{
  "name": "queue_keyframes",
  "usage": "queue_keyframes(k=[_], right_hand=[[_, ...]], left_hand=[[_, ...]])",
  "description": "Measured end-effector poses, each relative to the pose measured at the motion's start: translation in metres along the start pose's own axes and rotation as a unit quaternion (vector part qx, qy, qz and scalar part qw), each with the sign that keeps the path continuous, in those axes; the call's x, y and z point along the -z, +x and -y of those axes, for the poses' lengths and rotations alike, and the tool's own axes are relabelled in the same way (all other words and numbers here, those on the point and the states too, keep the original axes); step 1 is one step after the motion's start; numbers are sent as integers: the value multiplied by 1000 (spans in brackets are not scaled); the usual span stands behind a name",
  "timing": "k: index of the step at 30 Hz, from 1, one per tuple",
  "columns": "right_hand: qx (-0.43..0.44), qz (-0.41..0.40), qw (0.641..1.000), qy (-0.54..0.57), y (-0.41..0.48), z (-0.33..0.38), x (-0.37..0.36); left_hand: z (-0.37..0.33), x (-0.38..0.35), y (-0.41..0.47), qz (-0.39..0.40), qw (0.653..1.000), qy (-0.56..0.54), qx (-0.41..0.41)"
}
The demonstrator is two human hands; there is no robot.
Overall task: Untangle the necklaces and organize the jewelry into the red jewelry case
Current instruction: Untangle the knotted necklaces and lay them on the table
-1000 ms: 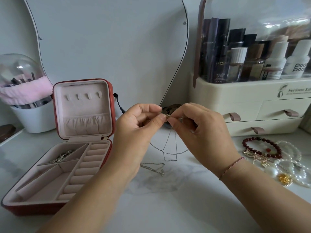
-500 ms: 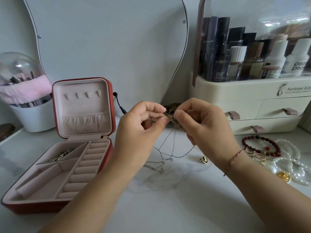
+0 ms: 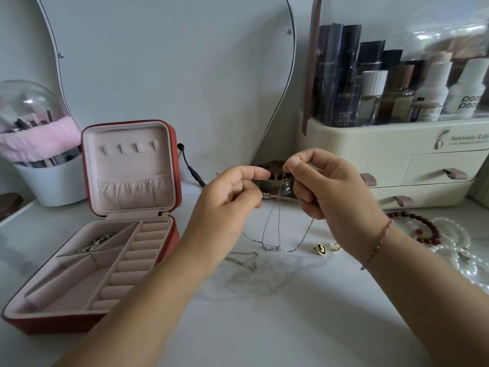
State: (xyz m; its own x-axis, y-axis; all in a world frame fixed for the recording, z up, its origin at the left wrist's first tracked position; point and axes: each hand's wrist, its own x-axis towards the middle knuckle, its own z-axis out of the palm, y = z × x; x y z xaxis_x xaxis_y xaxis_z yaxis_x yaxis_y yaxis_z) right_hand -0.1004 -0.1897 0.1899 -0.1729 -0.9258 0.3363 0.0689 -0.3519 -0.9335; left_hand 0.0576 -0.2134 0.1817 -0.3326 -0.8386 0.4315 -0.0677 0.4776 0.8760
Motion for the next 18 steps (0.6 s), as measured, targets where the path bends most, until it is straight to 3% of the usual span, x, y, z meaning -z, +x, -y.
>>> queue_keyframes(k=[10,14,18], right_hand=[[6,82,996,44,-1,12,7],[7,94,995,37,-3,15,7],[15,83,996,18,-2,16,6]], left_hand=[[-1,1,0,-6,999,31,-1],[1,-1,0,-18,998,59,2],[0,-1,1,-28,999,14,8]])
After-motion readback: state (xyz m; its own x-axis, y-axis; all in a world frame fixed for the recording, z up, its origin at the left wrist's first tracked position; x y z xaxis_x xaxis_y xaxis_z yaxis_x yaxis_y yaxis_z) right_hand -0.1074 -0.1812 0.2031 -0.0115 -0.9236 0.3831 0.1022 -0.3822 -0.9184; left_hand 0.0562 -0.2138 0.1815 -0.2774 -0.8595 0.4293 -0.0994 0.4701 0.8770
